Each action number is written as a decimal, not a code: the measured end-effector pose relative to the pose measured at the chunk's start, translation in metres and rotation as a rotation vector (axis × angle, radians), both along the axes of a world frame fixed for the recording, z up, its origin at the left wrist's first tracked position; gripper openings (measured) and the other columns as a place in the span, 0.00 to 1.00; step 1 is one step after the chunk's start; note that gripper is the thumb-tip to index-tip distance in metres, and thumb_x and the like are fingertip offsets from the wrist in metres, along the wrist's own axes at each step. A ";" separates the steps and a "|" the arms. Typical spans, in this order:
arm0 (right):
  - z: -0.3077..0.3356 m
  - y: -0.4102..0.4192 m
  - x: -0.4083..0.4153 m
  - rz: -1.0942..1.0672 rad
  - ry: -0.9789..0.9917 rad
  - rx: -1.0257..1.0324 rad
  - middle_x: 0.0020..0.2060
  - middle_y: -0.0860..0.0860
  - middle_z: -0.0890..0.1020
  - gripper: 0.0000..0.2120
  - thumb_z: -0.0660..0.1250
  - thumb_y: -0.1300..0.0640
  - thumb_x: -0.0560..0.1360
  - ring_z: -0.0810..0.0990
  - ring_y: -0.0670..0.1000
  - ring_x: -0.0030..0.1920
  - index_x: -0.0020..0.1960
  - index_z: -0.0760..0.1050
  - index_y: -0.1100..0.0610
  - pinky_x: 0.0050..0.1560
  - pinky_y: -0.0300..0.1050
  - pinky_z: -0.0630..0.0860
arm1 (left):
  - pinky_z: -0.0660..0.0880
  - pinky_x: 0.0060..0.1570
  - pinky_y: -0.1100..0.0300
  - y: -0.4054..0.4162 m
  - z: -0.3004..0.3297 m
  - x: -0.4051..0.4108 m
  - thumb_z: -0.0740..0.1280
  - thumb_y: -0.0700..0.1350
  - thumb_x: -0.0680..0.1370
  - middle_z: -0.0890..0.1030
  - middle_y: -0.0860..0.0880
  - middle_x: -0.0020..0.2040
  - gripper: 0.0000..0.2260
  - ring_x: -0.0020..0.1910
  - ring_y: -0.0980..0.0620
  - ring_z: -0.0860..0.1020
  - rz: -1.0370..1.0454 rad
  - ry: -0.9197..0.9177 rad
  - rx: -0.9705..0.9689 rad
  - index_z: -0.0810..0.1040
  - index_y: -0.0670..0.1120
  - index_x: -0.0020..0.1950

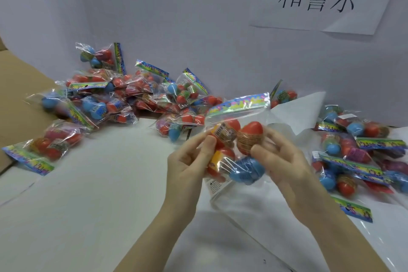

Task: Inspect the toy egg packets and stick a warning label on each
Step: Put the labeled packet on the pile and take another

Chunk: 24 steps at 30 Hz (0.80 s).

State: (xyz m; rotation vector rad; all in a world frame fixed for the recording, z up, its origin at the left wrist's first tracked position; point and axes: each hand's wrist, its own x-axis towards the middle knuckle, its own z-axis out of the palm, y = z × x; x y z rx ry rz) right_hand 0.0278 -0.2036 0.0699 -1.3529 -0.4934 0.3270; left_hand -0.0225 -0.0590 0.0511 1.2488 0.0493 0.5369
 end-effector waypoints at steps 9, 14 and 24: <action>-0.003 0.011 -0.011 -0.595 -0.505 -0.093 0.40 0.45 0.82 0.12 0.75 0.54 0.65 0.79 0.44 0.41 0.47 0.78 0.50 0.44 0.36 0.75 | 0.73 0.42 0.70 -0.006 -0.003 -0.003 0.61 0.65 0.67 0.78 0.61 0.49 0.23 0.47 0.64 0.77 0.339 0.034 0.310 0.73 0.58 0.58; -0.015 0.020 -0.018 -0.613 -1.116 -0.385 0.45 0.51 0.78 0.21 0.71 0.50 0.67 0.75 0.48 0.45 0.56 0.75 0.59 0.50 0.34 0.72 | 0.76 0.45 0.66 -0.014 0.000 -0.009 0.63 0.61 0.67 0.82 0.58 0.48 0.16 0.48 0.59 0.80 -0.009 -0.009 0.307 0.78 0.57 0.51; -0.005 0.019 -0.021 -0.509 -0.672 -0.179 0.49 0.41 0.80 0.15 0.70 0.48 0.68 0.78 0.43 0.47 0.53 0.76 0.47 0.47 0.35 0.74 | 0.76 0.30 0.67 0.005 0.011 -0.007 0.66 0.45 0.65 0.84 0.52 0.36 0.08 0.35 0.57 0.82 -0.247 0.114 -0.158 0.85 0.52 0.37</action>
